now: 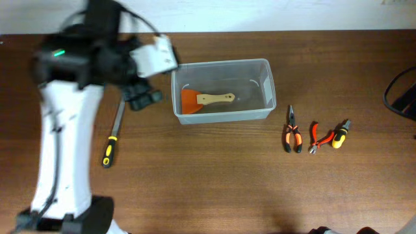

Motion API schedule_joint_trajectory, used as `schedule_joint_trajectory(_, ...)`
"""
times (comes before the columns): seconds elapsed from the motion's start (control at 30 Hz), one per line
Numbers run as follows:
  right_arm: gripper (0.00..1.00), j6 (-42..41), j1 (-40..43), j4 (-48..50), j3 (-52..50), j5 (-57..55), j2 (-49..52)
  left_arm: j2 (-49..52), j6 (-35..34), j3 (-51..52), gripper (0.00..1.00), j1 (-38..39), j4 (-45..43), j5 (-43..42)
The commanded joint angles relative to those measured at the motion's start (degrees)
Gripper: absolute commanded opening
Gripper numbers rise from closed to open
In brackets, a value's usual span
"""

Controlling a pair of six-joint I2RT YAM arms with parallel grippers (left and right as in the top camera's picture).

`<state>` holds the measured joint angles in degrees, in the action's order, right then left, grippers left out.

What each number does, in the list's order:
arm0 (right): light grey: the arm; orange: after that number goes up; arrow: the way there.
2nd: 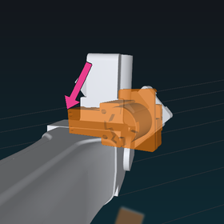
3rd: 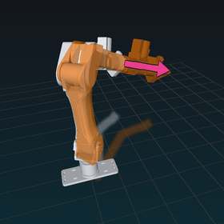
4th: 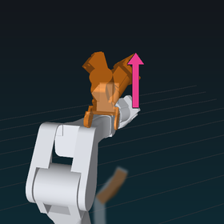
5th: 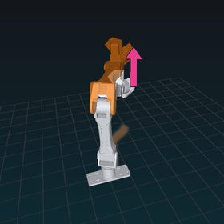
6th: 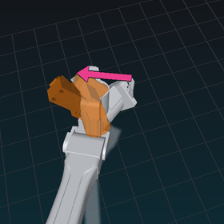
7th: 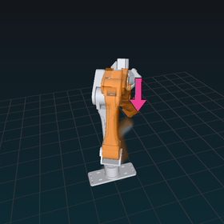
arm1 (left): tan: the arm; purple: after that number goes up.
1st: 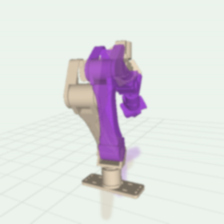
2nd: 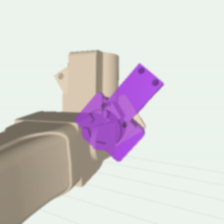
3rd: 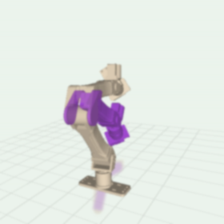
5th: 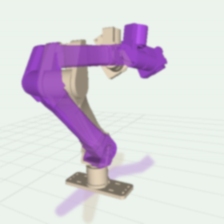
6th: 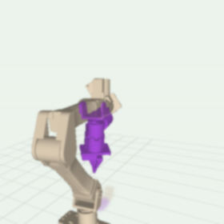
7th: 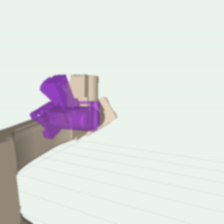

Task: Pack container
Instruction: 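Move the left gripper to the yellow-handled file and grasp it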

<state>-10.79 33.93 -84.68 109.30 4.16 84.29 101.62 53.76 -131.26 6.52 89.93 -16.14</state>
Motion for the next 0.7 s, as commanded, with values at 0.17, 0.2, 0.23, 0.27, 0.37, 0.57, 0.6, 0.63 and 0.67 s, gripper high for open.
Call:
schedule_joint_trajectory(0.17, 0.99, -0.68, 0.22, 0.04, 0.52, 0.74, -0.31, 6.73, -40.65, 11.41, 0.99, -13.66, -0.79, 11.8)
schedule_joint_trajectory(0.2, 0.99, -0.68, 0.22, 0.04, 0.52, 0.74, -0.31, 7.21, -40.63, 14.12, 0.99, -14.45, -1.46, 12.68)
schedule_joint_trajectory(0.23, 0.99, -0.68, 0.22, 0.04, 0.52, 0.74, -0.31, 7.67, -40.63, 17.49, 0.99, -15.32, -2.93, 13.05)
schedule_joint_trajectory(0.27, 0.99, -0.68, 0.22, 0.04, 0.52, 0.74, -0.31, 8.02, -40.65, 20.46, 0.99, -16.04, -4.59, 12.96)
schedule_joint_trajectory(0.37, 0.99, -0.68, 0.22, 0.02, 0.52, 0.74, -0.31, 9.03, -40.65, 30.08, 0.99, -17.75, -10.64, 12.94)
schedule_joint_trajectory(0.57, 0.99, -0.68, 0.22, 0.24, 0.52, 0.74, -0.31, 11.04, -40.39, 43.5, 0.99, -18.71, -20.44, 20.02)
schedule_joint_trajectory(0.6, 0.99, -0.68, 0.22, 0.39, 0.52, 0.74, -0.31, 11.37, -39.93, 44.83, 0.99, -18.84, -22.32, 20.0)
schedule_joint_trajectory(0.63, 0.99, -0.68, 0.22, 0.57, 0.52, 0.74, -0.31, 11.67, -39.5, 46.16, 0.99, -18.86, -24.33, 19.74)
schedule_joint_trajectory(0.67, 0.99, -0.68, 0.22, 0.76, 0.52, 0.74, -0.31, 11.98, -38.45, 47.39, 0.99, -18.84, -25.94, 18.97)
